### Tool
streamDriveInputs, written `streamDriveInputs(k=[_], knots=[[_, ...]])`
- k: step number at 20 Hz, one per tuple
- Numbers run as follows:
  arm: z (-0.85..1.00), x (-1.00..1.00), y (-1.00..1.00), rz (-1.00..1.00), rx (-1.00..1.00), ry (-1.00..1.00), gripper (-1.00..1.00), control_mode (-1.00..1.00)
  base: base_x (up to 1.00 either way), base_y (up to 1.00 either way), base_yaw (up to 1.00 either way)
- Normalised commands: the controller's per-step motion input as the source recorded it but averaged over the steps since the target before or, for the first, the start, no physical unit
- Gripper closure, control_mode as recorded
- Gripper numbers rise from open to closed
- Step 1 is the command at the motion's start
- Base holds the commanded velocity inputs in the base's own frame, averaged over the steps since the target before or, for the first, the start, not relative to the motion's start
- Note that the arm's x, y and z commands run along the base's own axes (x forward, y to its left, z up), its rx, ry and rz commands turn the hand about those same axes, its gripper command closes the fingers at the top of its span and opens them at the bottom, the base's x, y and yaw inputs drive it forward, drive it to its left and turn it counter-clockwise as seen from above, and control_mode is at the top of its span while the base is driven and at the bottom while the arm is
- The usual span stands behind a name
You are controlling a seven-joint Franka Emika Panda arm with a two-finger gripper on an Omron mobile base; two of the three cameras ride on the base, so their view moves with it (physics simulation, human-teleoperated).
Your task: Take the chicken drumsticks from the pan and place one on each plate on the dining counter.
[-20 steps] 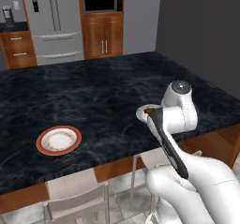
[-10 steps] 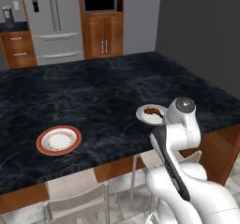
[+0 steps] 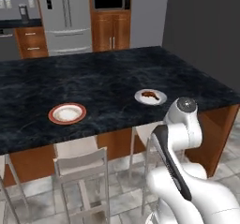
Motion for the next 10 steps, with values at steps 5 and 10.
streamDriveInputs(k=[5,10], knots=[[0.0,0.0,0.0,0.0,0.0,0.0,-1.0,1.0,-0.2,1.0,0.03],[0.0,0.0,0.0,0.0,0.0,0.0,-1.0,1.0,-0.11,1.0,0.04]])
